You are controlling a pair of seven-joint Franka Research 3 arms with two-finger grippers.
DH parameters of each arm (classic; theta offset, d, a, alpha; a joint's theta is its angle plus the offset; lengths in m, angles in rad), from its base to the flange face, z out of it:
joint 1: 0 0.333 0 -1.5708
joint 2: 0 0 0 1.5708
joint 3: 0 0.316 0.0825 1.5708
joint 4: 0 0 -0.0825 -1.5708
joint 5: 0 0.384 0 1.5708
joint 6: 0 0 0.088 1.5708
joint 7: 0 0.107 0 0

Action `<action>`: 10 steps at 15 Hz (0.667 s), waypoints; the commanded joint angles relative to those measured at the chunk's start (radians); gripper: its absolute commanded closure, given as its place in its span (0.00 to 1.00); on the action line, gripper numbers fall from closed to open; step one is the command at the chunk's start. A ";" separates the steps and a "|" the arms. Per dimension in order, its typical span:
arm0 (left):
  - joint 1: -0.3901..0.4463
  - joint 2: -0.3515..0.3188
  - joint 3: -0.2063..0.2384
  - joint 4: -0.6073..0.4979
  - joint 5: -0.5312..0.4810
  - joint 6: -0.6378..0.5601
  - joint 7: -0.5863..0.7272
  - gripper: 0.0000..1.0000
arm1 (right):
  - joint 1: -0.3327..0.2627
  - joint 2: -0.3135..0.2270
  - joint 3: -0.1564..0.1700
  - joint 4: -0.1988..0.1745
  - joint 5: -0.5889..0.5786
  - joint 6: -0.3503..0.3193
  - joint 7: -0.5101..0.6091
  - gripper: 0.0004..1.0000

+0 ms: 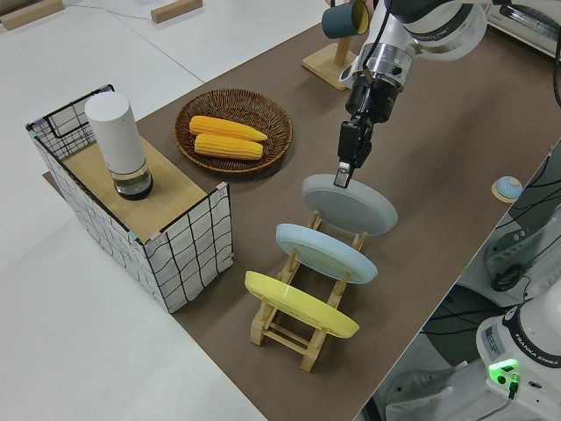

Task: Pick gray plate from table and place it on lower plate rack with left arm

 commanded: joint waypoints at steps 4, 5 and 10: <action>-0.018 0.011 0.007 -0.019 0.015 0.012 -0.025 0.95 | -0.024 -0.002 0.020 0.008 -0.006 -0.012 0.012 0.02; -0.018 0.012 0.007 -0.019 0.011 0.012 -0.025 0.90 | -0.024 -0.002 0.022 0.006 -0.006 -0.012 0.012 0.02; -0.018 0.014 0.007 -0.017 0.009 0.012 -0.025 0.77 | -0.024 -0.002 0.022 0.008 -0.006 -0.012 0.012 0.02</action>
